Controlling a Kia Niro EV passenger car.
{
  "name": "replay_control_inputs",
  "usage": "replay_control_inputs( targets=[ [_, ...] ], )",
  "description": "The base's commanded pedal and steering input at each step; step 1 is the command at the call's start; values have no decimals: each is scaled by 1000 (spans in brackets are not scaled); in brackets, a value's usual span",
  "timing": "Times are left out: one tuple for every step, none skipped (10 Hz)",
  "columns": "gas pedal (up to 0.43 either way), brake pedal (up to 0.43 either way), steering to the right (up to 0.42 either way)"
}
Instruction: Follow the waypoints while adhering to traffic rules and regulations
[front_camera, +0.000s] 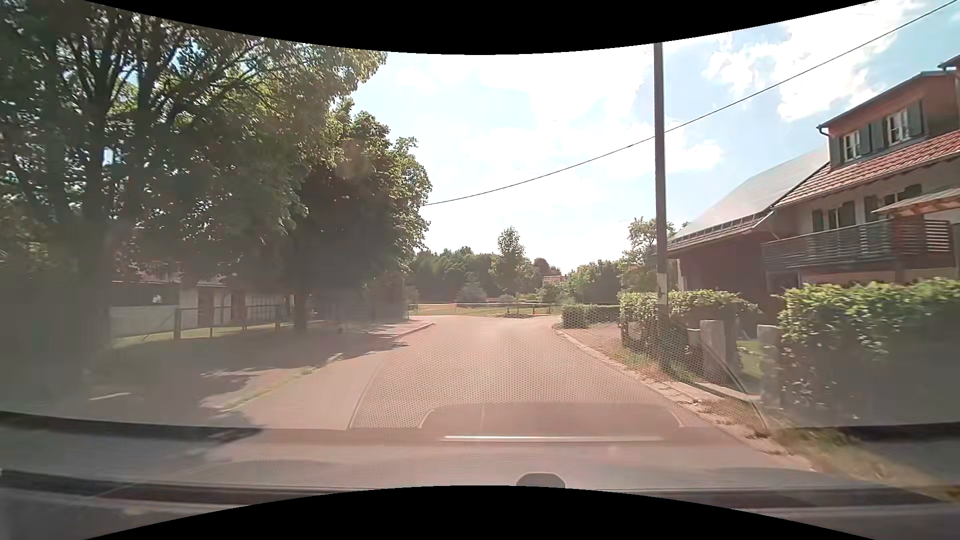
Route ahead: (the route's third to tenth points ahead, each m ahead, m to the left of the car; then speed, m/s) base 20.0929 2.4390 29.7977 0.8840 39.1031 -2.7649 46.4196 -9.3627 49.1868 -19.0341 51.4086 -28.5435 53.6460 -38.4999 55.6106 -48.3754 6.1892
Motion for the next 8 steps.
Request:
replay_control_inputs(
  targets=[
    [130, 0, -1],
    [118, 0, -1],
    [118, 0, -1],
    [79, 0, -1],
    [79, 0, -1],
    [79, 0, 0],
    [79, 0, -1],
    [79, 0, -1]
  ],
)
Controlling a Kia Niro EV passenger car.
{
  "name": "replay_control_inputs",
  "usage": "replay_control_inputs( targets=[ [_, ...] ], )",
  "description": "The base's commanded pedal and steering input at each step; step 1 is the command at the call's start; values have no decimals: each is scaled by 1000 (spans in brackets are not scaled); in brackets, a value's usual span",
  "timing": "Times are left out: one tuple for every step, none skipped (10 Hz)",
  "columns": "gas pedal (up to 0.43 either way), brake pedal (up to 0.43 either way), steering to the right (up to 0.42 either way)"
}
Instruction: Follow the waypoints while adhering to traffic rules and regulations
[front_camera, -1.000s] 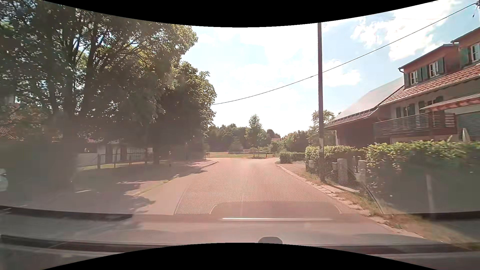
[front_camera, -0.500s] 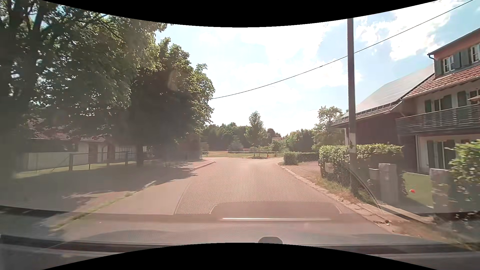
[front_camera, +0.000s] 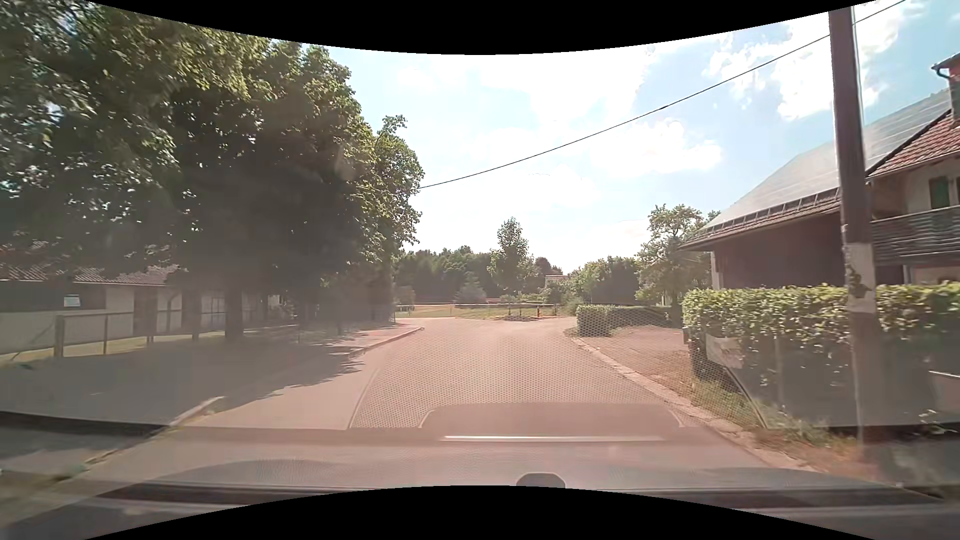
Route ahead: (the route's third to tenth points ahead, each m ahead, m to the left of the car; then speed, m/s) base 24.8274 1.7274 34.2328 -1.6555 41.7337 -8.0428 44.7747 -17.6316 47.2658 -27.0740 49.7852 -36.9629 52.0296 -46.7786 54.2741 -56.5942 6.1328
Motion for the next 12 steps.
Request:
replay_control_inputs(
  targets=[
    [87, 0, -1],
    [87, 0, -1],
    [87, 0, 0],
    [87, 0, 1],
    [87, 0, 0],
    [87, 0, 1],
    [87, 0, 1],
    [87, 0, 1],
    [110, 0, 1],
    [138, 0, 3],
    [157, 0, 3],
    [169, 0, 3]
  ],
)
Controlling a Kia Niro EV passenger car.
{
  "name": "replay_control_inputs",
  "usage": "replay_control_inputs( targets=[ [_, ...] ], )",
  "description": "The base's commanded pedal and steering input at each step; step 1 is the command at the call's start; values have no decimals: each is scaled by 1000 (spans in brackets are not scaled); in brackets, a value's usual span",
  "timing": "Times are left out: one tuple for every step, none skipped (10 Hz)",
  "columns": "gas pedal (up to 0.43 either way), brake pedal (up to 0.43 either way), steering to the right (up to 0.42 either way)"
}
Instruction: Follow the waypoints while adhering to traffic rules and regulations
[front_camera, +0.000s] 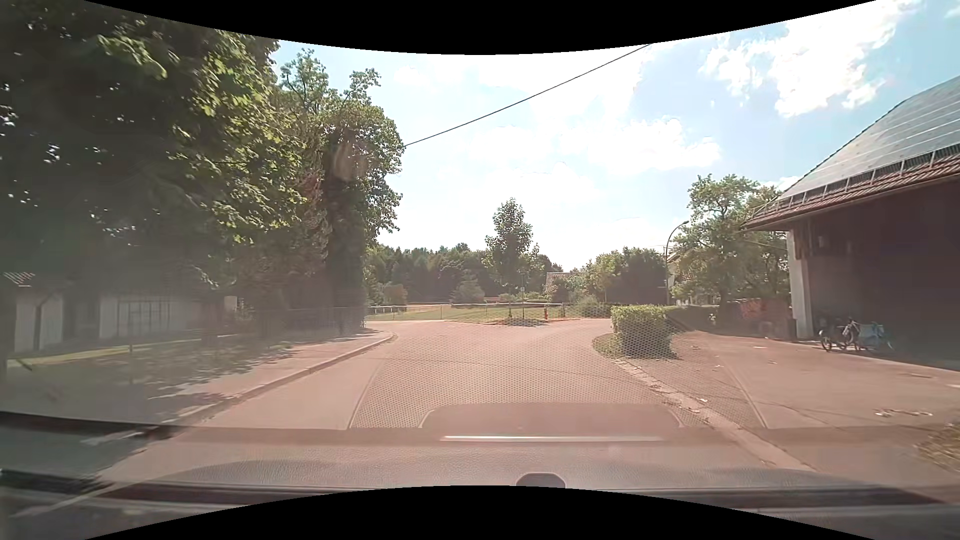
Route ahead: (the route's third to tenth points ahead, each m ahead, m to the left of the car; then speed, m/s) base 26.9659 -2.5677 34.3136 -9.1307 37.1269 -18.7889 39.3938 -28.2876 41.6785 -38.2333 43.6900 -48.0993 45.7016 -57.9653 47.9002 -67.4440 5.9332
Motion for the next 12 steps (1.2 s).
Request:
replay_control_inputs(
  targets=[
    [169, 0, 4],
    [169, 0, 7],
    [169, 0, 9],
    [169, 0, 10],
    [169, 0, 11],
    [150, 0, 14],
    [150, 0, 19],
    [138, 0, 24],
    [87, 0, 31],
    [87, 0, 35],
    [87, 0, 39],
    [98, 0, 41]
  ],
)
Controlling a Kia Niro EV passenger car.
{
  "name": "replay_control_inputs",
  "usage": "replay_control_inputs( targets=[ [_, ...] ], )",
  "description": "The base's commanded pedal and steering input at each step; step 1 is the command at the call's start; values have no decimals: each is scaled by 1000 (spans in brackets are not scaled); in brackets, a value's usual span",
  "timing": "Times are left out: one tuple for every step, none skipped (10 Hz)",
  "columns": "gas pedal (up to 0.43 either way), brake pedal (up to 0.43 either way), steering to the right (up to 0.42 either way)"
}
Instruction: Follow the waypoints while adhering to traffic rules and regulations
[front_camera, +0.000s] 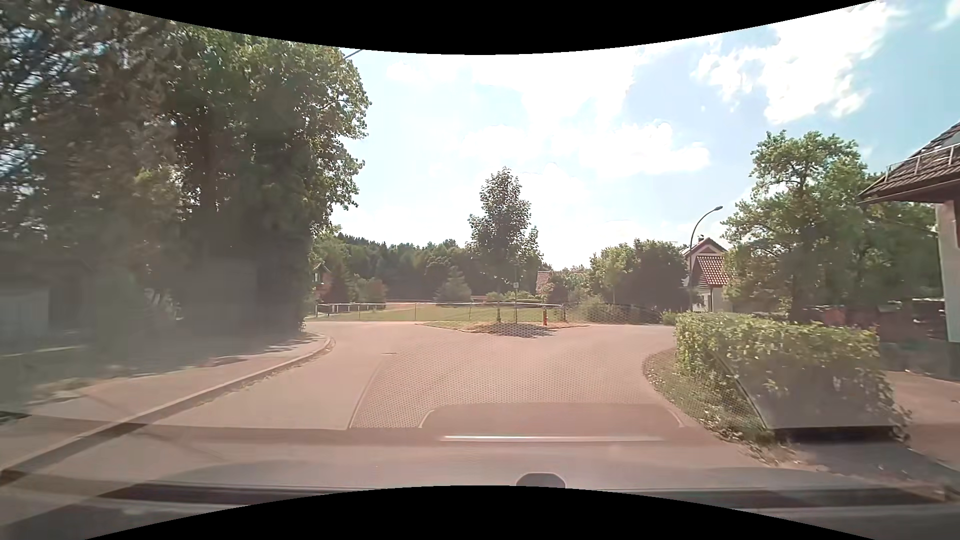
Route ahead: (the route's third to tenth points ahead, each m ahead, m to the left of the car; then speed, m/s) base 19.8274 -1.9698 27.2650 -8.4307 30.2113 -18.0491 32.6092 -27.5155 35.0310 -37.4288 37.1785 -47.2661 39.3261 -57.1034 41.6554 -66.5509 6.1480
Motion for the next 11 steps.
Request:
replay_control_inputs(
  targets=[
    [98, 0, 43],
    [98, 0, 46],
    [98, 0, 52],
    [98, 0, 61],
    [98, 0, 69],
    [98, 0, 76],
    [98, 0, 82],
    [110, 0, 88],
    [110, 0, 95],
    [98, 0, 107],
    [98, 0, 114]
  ],
)
